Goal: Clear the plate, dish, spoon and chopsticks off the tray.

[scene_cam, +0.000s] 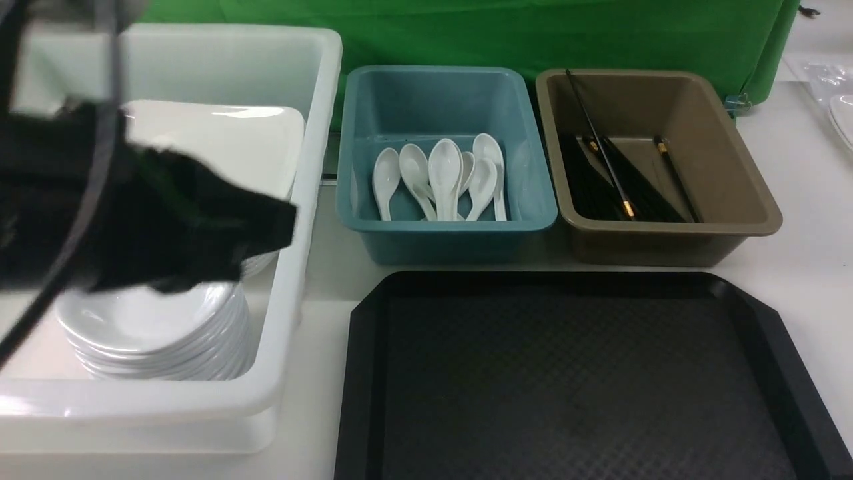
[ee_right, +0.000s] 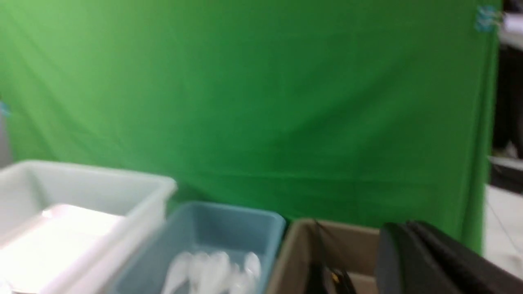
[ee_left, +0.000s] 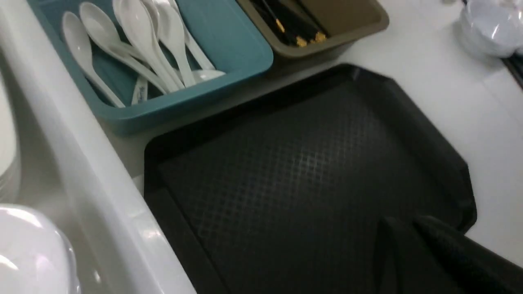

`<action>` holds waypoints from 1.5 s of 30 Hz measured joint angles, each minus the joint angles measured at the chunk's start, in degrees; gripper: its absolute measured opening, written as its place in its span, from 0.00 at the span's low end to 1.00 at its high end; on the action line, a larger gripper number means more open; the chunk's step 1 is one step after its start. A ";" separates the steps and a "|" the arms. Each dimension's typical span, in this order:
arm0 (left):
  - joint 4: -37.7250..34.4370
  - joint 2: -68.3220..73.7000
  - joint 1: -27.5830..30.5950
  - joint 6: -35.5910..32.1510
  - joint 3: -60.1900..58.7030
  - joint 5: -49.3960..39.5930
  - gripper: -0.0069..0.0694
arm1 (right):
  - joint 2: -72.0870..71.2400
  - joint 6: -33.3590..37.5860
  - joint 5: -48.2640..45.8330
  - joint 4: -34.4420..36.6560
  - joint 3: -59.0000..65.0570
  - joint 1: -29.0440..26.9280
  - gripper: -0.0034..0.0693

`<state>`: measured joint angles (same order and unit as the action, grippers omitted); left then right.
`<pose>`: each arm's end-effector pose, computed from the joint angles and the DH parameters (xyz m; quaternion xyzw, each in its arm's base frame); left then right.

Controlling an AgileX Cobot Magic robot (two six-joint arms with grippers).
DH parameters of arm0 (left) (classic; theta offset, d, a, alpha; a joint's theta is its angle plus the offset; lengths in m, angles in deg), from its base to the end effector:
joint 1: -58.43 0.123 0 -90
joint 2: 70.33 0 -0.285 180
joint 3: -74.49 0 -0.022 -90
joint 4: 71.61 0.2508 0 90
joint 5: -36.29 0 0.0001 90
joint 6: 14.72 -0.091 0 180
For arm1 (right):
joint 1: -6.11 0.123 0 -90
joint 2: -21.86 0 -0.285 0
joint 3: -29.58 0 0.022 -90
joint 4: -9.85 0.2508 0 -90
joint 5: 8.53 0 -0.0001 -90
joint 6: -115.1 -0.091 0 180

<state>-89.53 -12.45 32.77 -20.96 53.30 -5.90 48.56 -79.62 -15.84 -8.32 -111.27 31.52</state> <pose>0.1430 -0.0896 0.3891 0.1892 0.8412 -0.2273 0.4526 0.0486 0.0191 0.4005 -0.1317 0.5787 0.1427 0.7921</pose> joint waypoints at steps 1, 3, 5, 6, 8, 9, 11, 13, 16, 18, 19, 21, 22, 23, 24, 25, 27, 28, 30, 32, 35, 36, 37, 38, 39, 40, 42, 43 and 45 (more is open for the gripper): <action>0.18 -3.74 0.00 1.61 -3.76 3.72 0.10 | -2.19 -0.22 3.84 0.06 4.79 -0.02 0.08; 0.62 -7.54 0.00 2.86 -8.35 7.40 0.10 | -4.95 -0.46 9.17 0.18 9.44 -0.02 0.08; 1.37 -13.56 0.00 4.61 -16.13 12.73 0.10 | -8.36 -0.67 14.17 0.20 14.81 -0.02 0.09; 1.53 -16.70 0.00 5.45 -19.17 14.67 0.10 | -9.55 -0.67 15.88 0.20 16.47 -0.02 0.09; 1.64 -20.54 0.00 6.24 -23.53 18.07 0.10 | -11.01 -0.79 17.82 0.20 18.20 -0.02 0.09; 1.71 -23.07 0.00 6.64 -26.80 21.31 0.10 | -11.59 -0.79 18.28 0.20 18.97 -0.02 0.10; 1.90 -25.66 0.00 6.70 -29.46 24.54 0.10 | -11.91 -0.79 18.29 0.20 19.22 -0.02 0.10; 2.44 -29.00 0.00 6.70 -32.35 28.32 0.10 | -11.96 -0.83 17.62 0.20 19.41 -0.02 0.12; 2.77 -31.12 0.00 6.70 -33.94 30.79 0.10 | -11.96 -0.83 16.14 0.20 19.41 -0.02 0.13; 2.77 -31.32 0.00 6.70 -34.09 31.05 0.10 | -11.96 -0.83 15.54 0.20 19.41 -0.02 0.13; 2.84 -31.42 0.00 6.70 -34.15 31.25 0.10 | -11.96 -0.83 14.65 0.20 19.41 -0.02 0.14; 2.95 -31.42 0.00 6.70 -34.15 31.25 0.10 | -11.96 -0.83 13.53 0.20 19.41 -0.02 0.15; 2.95 -31.42 0.00 6.70 -34.15 31.32 0.10 | -11.96 -0.83 13.11 0.20 19.41 -0.02 0.16; 2.95 -31.42 0.00 6.70 -34.15 31.37 0.10 | -11.96 -0.83 12.55 0.20 19.43 -0.02 0.16; 2.95 -31.42 0.00 6.70 -34.15 31.37 0.10 | -11.96 -0.83 12.28 0.20 19.43 -0.02 0.16; 2.95 -31.42 0.00 6.70 -34.15 31.43 0.10 | -11.96 -0.83 11.91 0.20 19.43 -0.02 0.17; 2.95 -31.42 0.00 6.70 -34.15 31.43 0.10 | -11.96 -0.83 11.59 0.20 19.43 -0.02 0.17; 2.95 -31.42 0.00 6.70 -34.15 31.43 0.10 | -11.96 -0.83 11.48 0.20 19.43 -0.02 0.17; 3.27 -31.42 0.00 6.24 -34.15 31.49 0.11 | -11.96 -0.83 10.78 0.20 19.43 -0.02 0.18; 4.64 -31.42 0.00 4.91 -34.23 31.82 0.11 | -11.96 -0.83 10.16 0.20 19.43 -0.02 0.19; 6.82 -32.15 0.08 2.82 -35.22 32.45 0.11 | -11.96 -0.83 9.88 0.20 19.43 -0.02 0.19; 8.04 -33.01 0.58 2.10 -36.05 32.59 0.11 | -11.96 -0.83 9.81 0.20 19.43 -0.02 0.20; 9.76 -34.73 2.12 1.82 -37.49 33.02 0.11 | -11.96 -0.83 9.81 0.20 19.43 -0.02 0.20; 10.65 -36.24 3.92 1.70 -39.12 33.69 0.11 | -11.96 -0.83 9.81 0.20 19.43 -0.02 0.20; 10.79 -36.56 4.34 1.70 -39.48 33.85 0.11 | -11.96 -0.83 9.76 0.20 19.43 -0.02 0.20; 11.28 -39.02 7.17 1.60 -42.40 35.18 0.11 | -11.96 -0.83 9.77 0.20 19.43 -0.02 0.21; 11.68 -41.54 11.41 1.54 -45.84 37.05 0.11 | -11.96 -0.83 9.70 0.20 19.43 -0.02 0.22; 11.85 -43.30 14.19 1.54 -48.50 38.61 0.11 | -11.96 -0.83 9.70 0.20 19.43 -0.02 0.22; 11.88 -46.44 19.44 1.80 -54.01 41.34 0.11 | -11.96 -0.83 9.70 0.20 19.43 -0.02 0.23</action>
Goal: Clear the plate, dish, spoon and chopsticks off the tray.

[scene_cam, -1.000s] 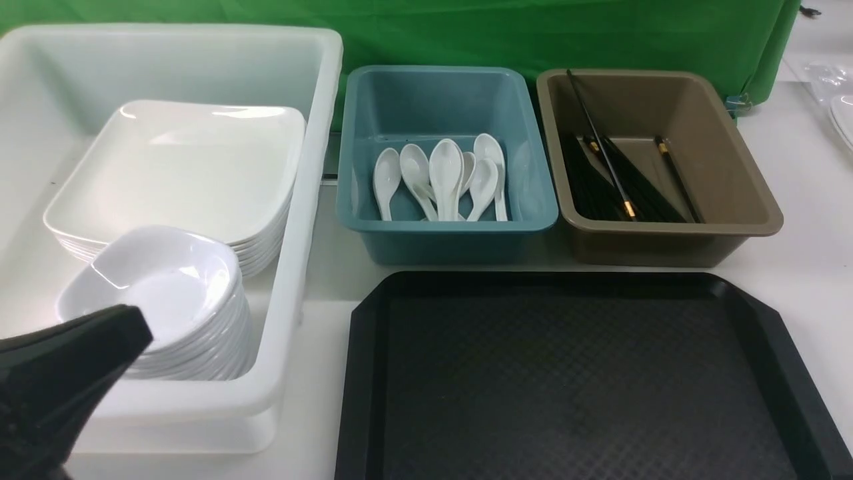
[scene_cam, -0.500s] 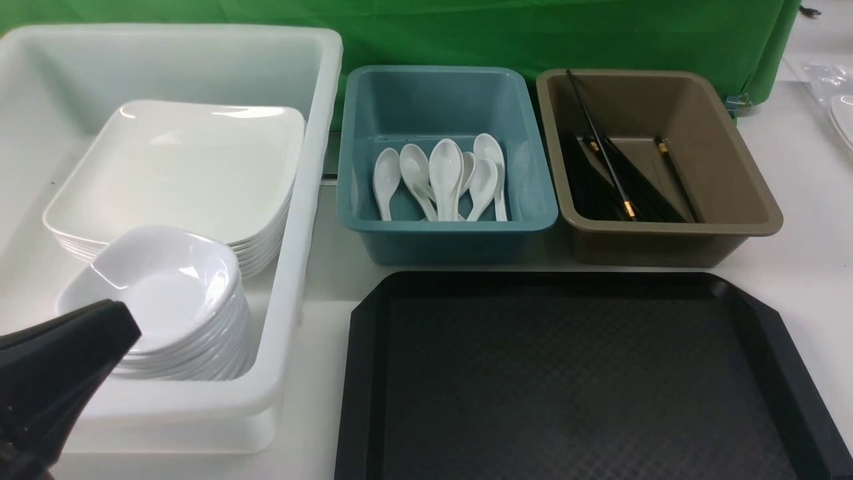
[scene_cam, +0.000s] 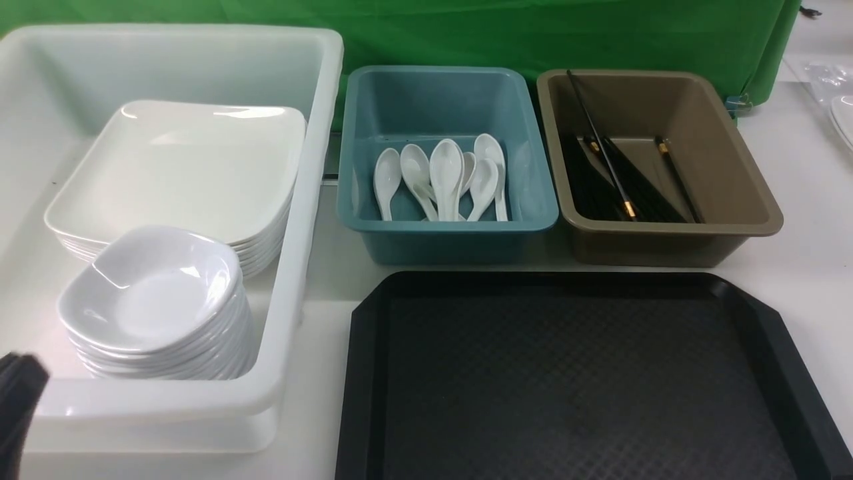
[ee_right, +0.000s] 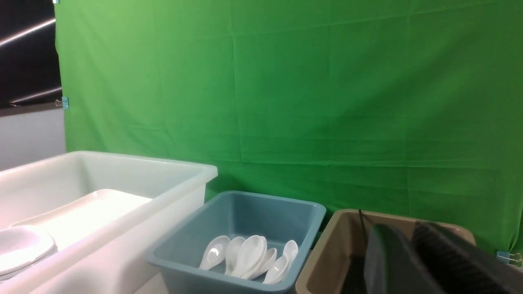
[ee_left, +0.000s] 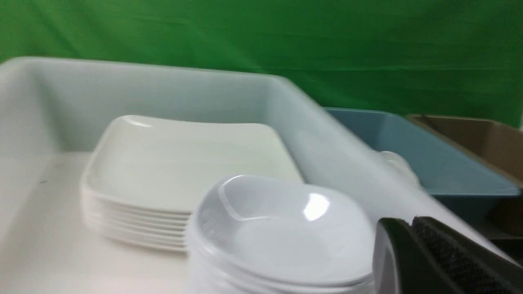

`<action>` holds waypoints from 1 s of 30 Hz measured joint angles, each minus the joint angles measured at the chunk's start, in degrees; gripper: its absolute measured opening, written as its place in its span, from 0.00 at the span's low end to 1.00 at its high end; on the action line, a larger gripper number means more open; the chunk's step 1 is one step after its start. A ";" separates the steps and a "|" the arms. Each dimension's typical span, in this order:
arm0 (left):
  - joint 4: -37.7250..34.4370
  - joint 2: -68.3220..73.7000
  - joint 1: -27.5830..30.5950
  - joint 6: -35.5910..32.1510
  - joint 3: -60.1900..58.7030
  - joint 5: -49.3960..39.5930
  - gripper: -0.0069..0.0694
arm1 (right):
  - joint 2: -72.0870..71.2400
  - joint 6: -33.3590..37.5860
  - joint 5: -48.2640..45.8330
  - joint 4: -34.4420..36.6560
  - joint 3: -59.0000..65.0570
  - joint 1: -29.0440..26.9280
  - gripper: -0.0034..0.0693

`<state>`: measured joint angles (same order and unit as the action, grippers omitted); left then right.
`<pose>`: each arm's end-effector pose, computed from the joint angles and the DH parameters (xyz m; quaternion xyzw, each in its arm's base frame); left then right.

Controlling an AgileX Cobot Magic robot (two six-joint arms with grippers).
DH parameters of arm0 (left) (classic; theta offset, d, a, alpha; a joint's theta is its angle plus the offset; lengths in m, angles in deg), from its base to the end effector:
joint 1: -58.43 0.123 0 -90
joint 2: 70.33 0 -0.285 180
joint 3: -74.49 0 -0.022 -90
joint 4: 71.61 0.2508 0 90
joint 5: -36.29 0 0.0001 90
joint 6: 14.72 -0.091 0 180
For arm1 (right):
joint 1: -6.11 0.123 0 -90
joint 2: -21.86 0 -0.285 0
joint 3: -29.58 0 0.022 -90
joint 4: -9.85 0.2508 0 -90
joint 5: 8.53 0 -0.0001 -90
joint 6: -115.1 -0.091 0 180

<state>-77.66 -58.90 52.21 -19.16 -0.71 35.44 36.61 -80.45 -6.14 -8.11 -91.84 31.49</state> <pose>0.0603 -0.0067 0.2201 0.0284 0.6908 -0.0499 0.7208 0.0397 0.0201 0.3180 -0.1446 0.5628 0.1658 0.7968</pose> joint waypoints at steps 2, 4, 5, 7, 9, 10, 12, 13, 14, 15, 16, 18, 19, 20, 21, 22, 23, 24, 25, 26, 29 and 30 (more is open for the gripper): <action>0.09 -2.31 3.72 0.56 -1.86 -0.63 0.11 | 0.00 0.00 0.00 0.00 0.00 0.00 0.24; 1.30 -3.44 6.22 0.62 -2.05 -6.15 0.11 | 0.00 0.00 -0.06 0.00 0.00 0.00 0.24; 2.00 -3.55 6.68 0.62 -2.15 -8.07 0.11 | 0.00 0.00 -0.06 0.00 0.00 0.00 0.24; 2.64 -3.55 6.96 0.62 -2.42 -10.70 0.11 | 0.00 0.00 -0.11 0.00 0.00 0.00 0.24; 3.22 -3.55 7.01 0.62 -2.42 -12.15 0.11 | 0.00 0.00 -0.19 0.00 0.00 0.00 0.24; 3.40 -3.55 7.01 0.62 -2.42 -12.21 0.11 | 0.00 0.00 -0.19 0.00 0.00 0.00 0.24; 3.38 -3.55 7.01 0.62 -2.42 -12.29 0.11 | 0.00 0.00 -0.19 0.00 0.00 0.00 0.24; 3.38 -3.55 7.01 0.62 -2.42 -12.29 0.11 | 0.00 0.00 -0.19 0.00 0.00 0.00 0.24; 3.38 -3.55 7.01 0.62 -2.42 -12.29 0.11 | 0.00 0.00 -0.24 0.00 0.00 0.00 0.24; 3.38 -3.55 7.01 0.62 -2.42 -12.29 0.11 | 0.00 0.00 -0.23 0.00 0.00 0.00 0.25; 3.38 -3.55 7.01 0.62 -2.42 -12.29 0.11 | 0.00 0.00 -0.23 0.00 0.00 0.00 0.25; 3.38 -3.55 7.01 0.62 -2.42 -12.29 0.11 | 0.00 0.00 -0.23 0.00 0.00 0.00 0.26; 3.43 -3.55 7.01 0.62 -2.42 -12.29 0.11 | 0.00 0.00 -0.23 0.00 0.00 0.00 0.26; 3.43 -3.55 7.01 0.62 -2.42 -12.29 0.11 | 0.00 0.00 -0.23 0.00 0.00 0.00 0.26; 3.43 -3.55 7.01 0.62 -2.42 -12.29 0.11 | 0.00 0.00 -0.23 0.00 0.00 0.00 0.27; 3.43 -3.55 7.01 0.62 -2.42 -12.29 0.11 | 0.00 0.00 -0.23 0.00 0.00 0.00 0.27; 3.43 -3.55 7.01 0.62 -2.42 -12.29 0.11 | 0.00 0.00 -0.23 0.00 0.00 0.00 0.27; 3.43 -3.55 7.01 0.62 -2.42 -12.29 0.11 | 0.00 0.00 -0.23 0.00 0.00 0.00 0.27; 3.43 -3.55 7.01 0.62 -2.42 -12.29 0.11 | 0.00 0.00 -0.23 0.00 0.00 0.00 0.27; 3.43 -3.55 7.01 0.62 -2.42 -12.29 0.11 | 0.00 0.00 -0.23 0.00 0.00 0.00 0.28; 3.43 -3.55 7.01 0.62 -2.42 -12.29 0.11 | 0.00 0.00 -0.23 0.00 0.00 0.00 0.29; 3.43 -3.55 7.01 0.62 -2.42 -12.29 0.11 | 0.00 0.00 -0.23 0.00 0.00 0.00 0.29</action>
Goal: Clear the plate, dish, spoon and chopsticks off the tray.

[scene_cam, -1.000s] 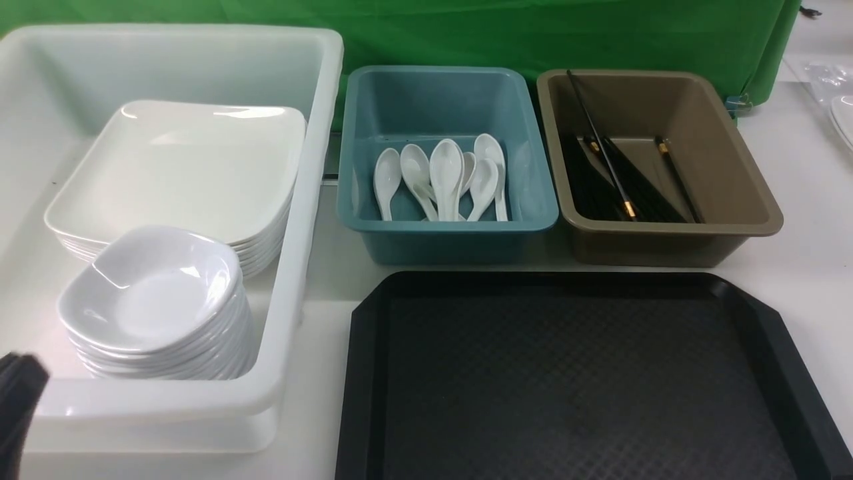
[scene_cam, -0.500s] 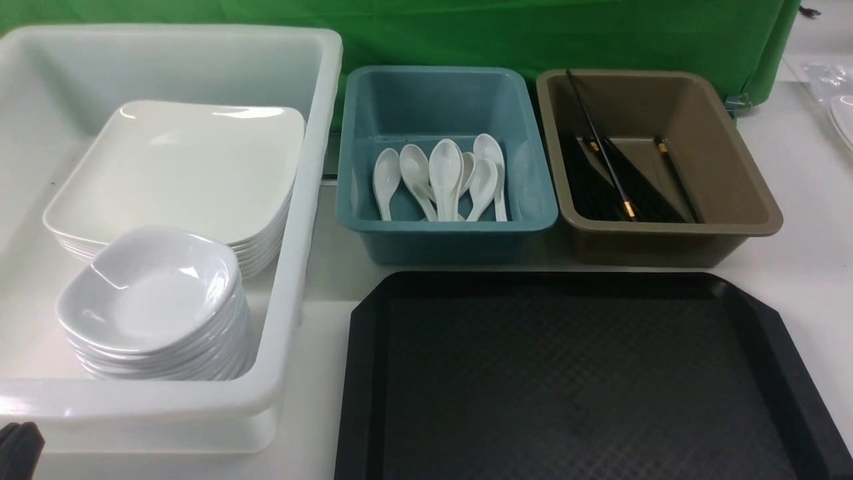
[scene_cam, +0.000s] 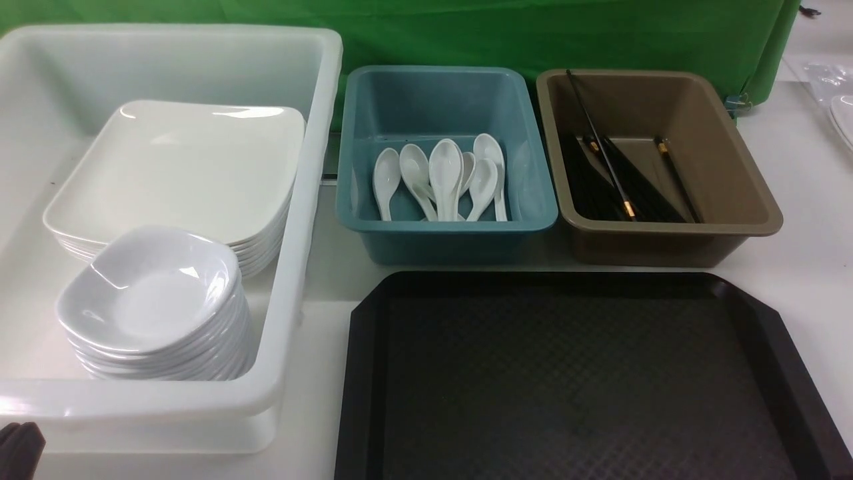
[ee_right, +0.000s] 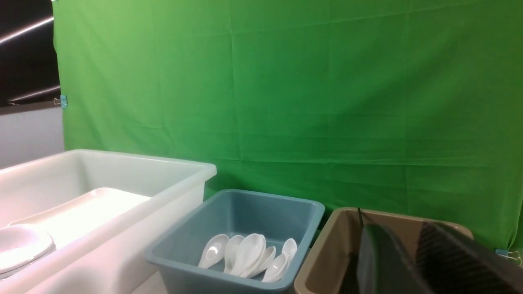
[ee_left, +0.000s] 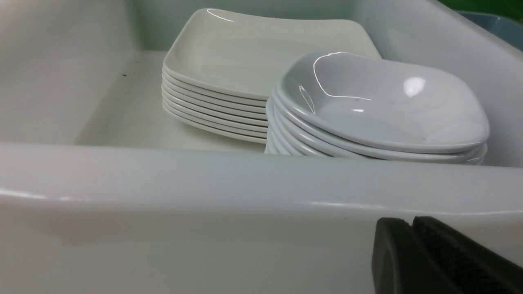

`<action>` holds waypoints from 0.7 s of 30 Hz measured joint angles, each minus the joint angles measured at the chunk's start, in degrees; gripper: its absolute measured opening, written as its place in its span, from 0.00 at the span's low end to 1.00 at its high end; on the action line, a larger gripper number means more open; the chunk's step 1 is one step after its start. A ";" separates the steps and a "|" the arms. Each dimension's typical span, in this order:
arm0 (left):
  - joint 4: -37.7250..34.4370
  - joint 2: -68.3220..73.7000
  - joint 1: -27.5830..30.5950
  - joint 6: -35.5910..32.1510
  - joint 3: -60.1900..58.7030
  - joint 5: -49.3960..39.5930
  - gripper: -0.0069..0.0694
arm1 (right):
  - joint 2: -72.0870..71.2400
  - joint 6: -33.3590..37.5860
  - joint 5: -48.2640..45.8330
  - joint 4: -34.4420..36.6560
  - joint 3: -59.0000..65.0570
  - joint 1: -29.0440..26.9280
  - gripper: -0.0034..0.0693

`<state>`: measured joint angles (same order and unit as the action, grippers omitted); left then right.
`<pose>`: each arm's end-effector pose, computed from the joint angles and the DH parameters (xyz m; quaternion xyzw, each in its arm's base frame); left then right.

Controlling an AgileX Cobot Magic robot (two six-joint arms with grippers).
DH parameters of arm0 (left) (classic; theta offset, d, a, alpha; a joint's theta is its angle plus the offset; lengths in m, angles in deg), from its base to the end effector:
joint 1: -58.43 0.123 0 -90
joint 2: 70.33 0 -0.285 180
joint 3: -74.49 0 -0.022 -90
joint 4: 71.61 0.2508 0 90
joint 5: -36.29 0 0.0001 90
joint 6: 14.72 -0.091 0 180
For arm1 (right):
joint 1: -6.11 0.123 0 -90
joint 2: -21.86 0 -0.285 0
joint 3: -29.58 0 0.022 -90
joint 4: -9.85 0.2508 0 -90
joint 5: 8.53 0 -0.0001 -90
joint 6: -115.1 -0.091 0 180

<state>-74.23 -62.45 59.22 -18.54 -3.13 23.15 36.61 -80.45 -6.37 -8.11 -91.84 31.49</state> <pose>0.0560 -0.0002 0.1899 0.0066 0.7583 0.0078 0.6519 0.0398 0.0200 0.3177 -0.1444 0.5645 0.1652 0.7957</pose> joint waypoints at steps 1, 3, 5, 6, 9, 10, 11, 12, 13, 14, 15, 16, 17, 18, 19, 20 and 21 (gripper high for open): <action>0.00 0.00 0.00 0.00 0.00 0.00 0.11 | 0.00 0.00 0.00 0.00 0.00 0.00 0.30; 0.00 0.00 0.00 0.00 0.00 0.00 0.11 | 0.00 0.00 0.00 0.00 0.00 0.00 0.31; 0.00 0.00 0.00 -0.01 0.00 0.00 0.11 | 0.00 0.00 0.00 0.00 0.00 0.00 0.32; 0.00 0.00 0.00 -0.01 0.00 0.00 0.11 | 0.00 0.00 0.00 0.00 0.00 0.00 0.32; 0.00 0.00 0.00 -0.01 0.00 0.00 0.11 | 0.00 0.19 0.00 0.00 0.00 0.00 0.33; 0.00 0.00 0.00 -0.01 0.00 0.00 0.11 | -0.07 0.19 -0.73 0.00 0.00 -0.06 0.33; 0.06 0.00 0.00 -0.01 0.00 0.00 0.11 | -0.26 0.13 -1.41 0.00 0.00 -0.07 0.33; 0.06 0.00 0.00 -0.01 0.00 0.00 0.11 | -0.40 -0.03 -2.16 0.00 0.00 -0.25 0.33; 0.06 0.00 0.00 -0.01 0.00 0.00 0.11 | -0.69 -0.10 -3.13 0.00 0.22 -0.91 0.33; 0.12 0.00 0.00 -0.01 0.00 0.00 0.11 | -0.92 -0.24 -3.40 0.00 0.71 -2.08 0.34; 0.16 0.00 0.00 -0.01 0.00 0.00 0.11 | -1.07 -0.31 -3.60 0.00 1.28 -3.65 0.34; 0.16 0.00 0.00 -0.01 0.00 0.00 0.11 | -1.20 -0.43 -3.72 0.00 2.47 -5.49 0.34; 0.18 0.00 0.00 -0.01 0.00 -0.01 0.11 | -1.25 -0.43 -3.72 0.00 4.11 -8.31 0.34; 0.18 0.00 0.00 -0.01 0.00 -0.01 0.11 | -1.44 -0.43 -3.72 0.00 5.81 -10.33 0.34; 0.18 0.00 0.00 -0.01 0.00 -0.01 0.11 | -1.44 -0.43 -3.72 0.00 6.16 -10.72 0.34; 0.23 0.00 0.00 -0.01 0.00 -0.01 0.11 | -1.69 -0.43 -3.86 0.00 7.37 -11.87 0.34; 0.23 0.00 0.00 -0.01 0.00 -0.01 0.11 | -2.52 -0.13 -3.98 0.00 11.55 -15.19 0.35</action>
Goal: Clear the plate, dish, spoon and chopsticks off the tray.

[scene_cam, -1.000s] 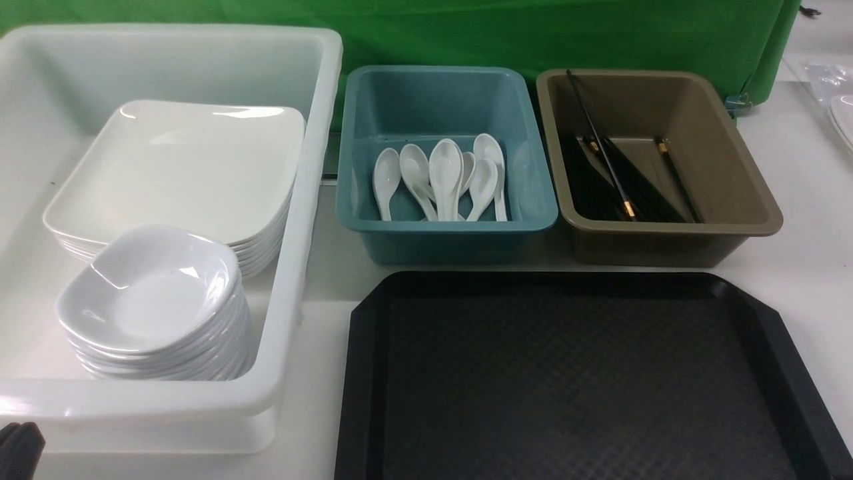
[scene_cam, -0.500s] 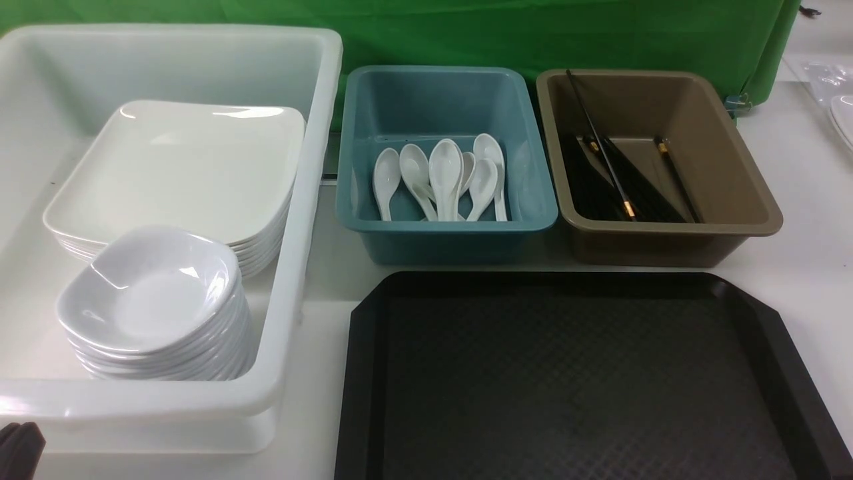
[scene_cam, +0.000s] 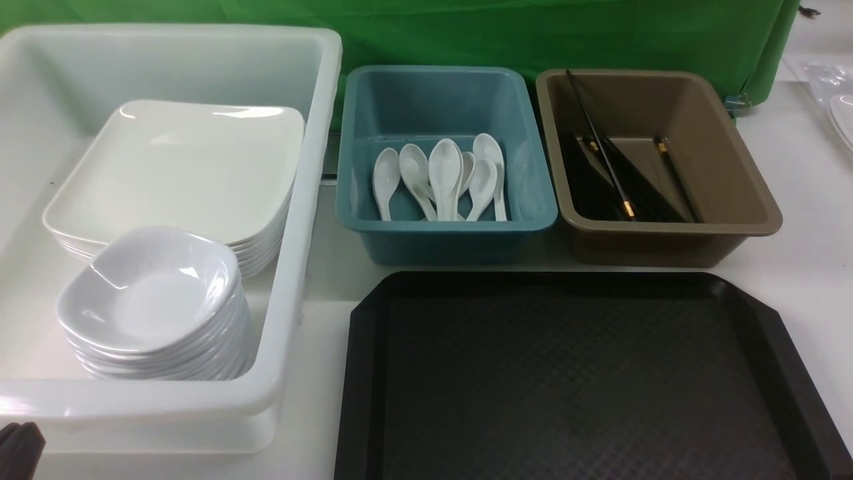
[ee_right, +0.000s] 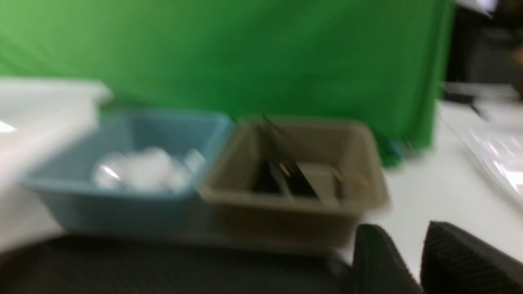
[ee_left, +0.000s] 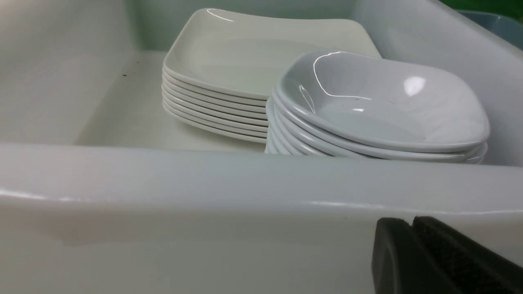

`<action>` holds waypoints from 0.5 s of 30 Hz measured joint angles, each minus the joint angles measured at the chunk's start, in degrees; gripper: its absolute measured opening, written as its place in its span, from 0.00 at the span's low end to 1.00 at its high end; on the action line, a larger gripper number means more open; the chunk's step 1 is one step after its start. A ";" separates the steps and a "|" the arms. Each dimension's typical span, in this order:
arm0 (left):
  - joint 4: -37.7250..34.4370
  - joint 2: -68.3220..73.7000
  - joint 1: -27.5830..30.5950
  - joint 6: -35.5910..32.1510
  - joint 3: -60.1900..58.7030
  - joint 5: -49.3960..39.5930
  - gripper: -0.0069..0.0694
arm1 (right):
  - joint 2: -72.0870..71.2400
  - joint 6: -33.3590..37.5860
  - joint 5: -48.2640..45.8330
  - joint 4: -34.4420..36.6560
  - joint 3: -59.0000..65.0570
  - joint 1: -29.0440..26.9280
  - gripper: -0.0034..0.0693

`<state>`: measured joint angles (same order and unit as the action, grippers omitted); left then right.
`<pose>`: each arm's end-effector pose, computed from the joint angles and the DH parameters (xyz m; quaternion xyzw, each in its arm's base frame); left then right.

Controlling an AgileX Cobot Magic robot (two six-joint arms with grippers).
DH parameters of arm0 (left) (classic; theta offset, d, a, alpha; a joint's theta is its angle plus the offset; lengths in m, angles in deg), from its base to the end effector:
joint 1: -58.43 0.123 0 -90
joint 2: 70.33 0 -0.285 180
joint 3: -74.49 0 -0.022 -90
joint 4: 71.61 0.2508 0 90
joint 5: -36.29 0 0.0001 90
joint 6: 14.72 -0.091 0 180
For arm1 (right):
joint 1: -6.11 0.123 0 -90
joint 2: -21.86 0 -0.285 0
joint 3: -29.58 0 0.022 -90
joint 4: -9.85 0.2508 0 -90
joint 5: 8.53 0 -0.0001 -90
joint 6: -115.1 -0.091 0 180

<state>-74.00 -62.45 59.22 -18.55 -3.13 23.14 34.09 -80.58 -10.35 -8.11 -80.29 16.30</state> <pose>0.0559 -0.0001 0.1899 0.0078 0.7583 0.0094 0.6518 0.0569 0.0093 0.2478 -0.0691 0.6662 0.0480 0.7411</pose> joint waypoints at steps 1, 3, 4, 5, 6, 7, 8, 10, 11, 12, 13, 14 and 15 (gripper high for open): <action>0.00 0.00 0.00 0.00 0.00 0.00 0.11 | -0.65 0.18 -0.13 0.00 2.63 -1.77 0.35; 0.00 0.00 0.00 0.00 0.00 0.00 0.11 | -1.47 0.24 -0.89 0.05 5.34 -3.78 0.35; 0.00 0.00 0.00 0.00 0.00 0.00 0.11 | -2.68 0.30 -3.69 0.15 6.53 -5.28 0.35; 0.00 0.00 0.00 0.00 0.00 -0.05 0.11 | -3.69 0.08 -8.59 0.28 7.21 -7.22 0.36; 0.00 -0.05 0.00 0.00 0.00 -0.05 0.11 | -4.08 0.15 -10.67 0.08 7.50 -8.38 0.36; 0.00 -0.05 0.00 0.00 0.00 -0.05 0.11 | -4.26 0.62 -11.59 0.13 7.57 -9.20 0.37; 0.00 -0.05 0.00 0.00 0.00 -0.14 0.11 | -4.31 1.14 -11.80 0.19 7.57 -9.61 0.37; 0.23 -0.05 0.00 0.00 0.00 -0.06 0.11 | -4.33 1.55 -11.90 0.25 7.57 -9.78 0.37; 0.29 -0.05 0.00 0.00 0.00 -0.06 0.11 | -4.33 1.44 -11.90 0.25 7.57 -9.83 0.37; 0.29 -0.05 0.00 0.00 0.00 -0.06 0.11 | -4.33 1.41 -11.90 0.30 7.57 -9.83 0.37; 0.43 -0.05 0.00 0.00 0.00 -0.06 0.11 | -4.33 1.21 -11.90 0.37 7.57 -9.83 0.37; 0.42 -0.05 0.00 0.00 0.00 -0.06 0.11 | -4.33 1.15 -11.90 0.37 7.57 -9.83 0.37; 0.42 -0.05 0.00 0.00 0.00 -0.06 0.11 | -4.33 1.16 -11.90 0.43 7.57 -9.83 0.37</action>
<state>-73.58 -62.50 59.22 -18.55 -3.13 23.08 29.76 -79.42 -22.25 -7.69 -72.72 6.47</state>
